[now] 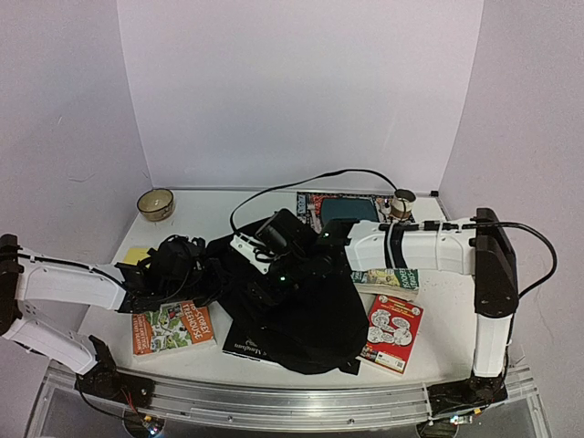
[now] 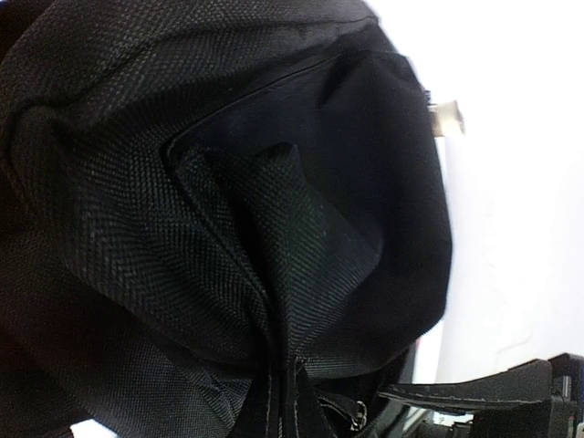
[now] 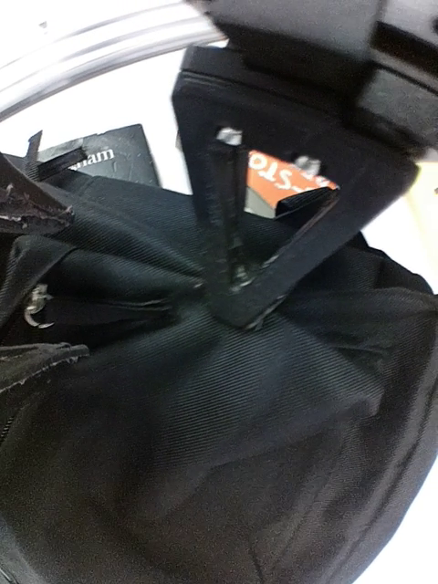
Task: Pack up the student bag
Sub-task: Pick up the student bag from the upper front pocket, then zip the upper front pocket of the student bag.
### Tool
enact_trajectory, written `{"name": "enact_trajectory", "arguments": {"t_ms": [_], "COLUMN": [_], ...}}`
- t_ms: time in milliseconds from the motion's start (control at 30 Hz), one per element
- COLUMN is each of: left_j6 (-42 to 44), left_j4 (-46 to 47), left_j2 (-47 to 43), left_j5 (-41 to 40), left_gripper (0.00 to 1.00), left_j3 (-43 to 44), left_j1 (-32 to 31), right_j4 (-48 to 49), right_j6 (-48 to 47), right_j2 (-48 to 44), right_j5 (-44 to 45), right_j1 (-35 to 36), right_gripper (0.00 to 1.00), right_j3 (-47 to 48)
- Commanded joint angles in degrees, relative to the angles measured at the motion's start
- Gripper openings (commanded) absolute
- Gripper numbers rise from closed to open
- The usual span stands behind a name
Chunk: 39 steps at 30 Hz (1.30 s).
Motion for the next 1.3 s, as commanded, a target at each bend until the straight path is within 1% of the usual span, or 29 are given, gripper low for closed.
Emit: {"name": "enact_trajectory", "arguments": {"t_ms": [0, 200, 633, 700, 867, 967, 1267], "left_j6": [1.77, 1.96, 2.13, 2.13, 2.13, 2.08, 0.68], "left_j4": [7.12, 8.08, 8.71, 8.74, 8.76, 8.72, 8.65], "left_j2": [-1.64, -1.76, -3.12, -3.39, -4.05, -4.56, -5.77], "left_j5": [3.05, 3.52, 3.52, 3.51, 3.21, 2.53, 0.05], "left_gripper": [0.00, 0.00, 0.00, 0.00, 0.00, 0.00, 0.00], "left_j3": [2.85, 2.88, 2.55, 2.38, 1.73, 0.63, -3.75], "left_j1": [-1.41, -1.91, -2.41, -2.42, -2.42, -2.43, -2.43], "right_j4": [-3.00, -3.54, -5.07, -5.09, -5.10, -5.10, -4.93], "right_j6": [-1.00, -1.18, -1.19, -1.14, -0.73, -0.11, 2.67], "right_j2": [-0.36, 1.46, 5.95, 5.86, 3.98, 1.74, -5.32], "right_j5": [-0.22, 2.38, 6.30, 7.20, 8.78, 8.97, 4.99], "right_j1": [0.30, 0.28, 0.29, 0.24, -0.19, -0.62, -2.72], "right_gripper": [0.39, 0.33, 0.30, 0.27, 0.08, 0.01, 0.00], "right_j3": [3.71, 5.88, 7.22, 6.76, 4.53, 3.04, -0.91]}}
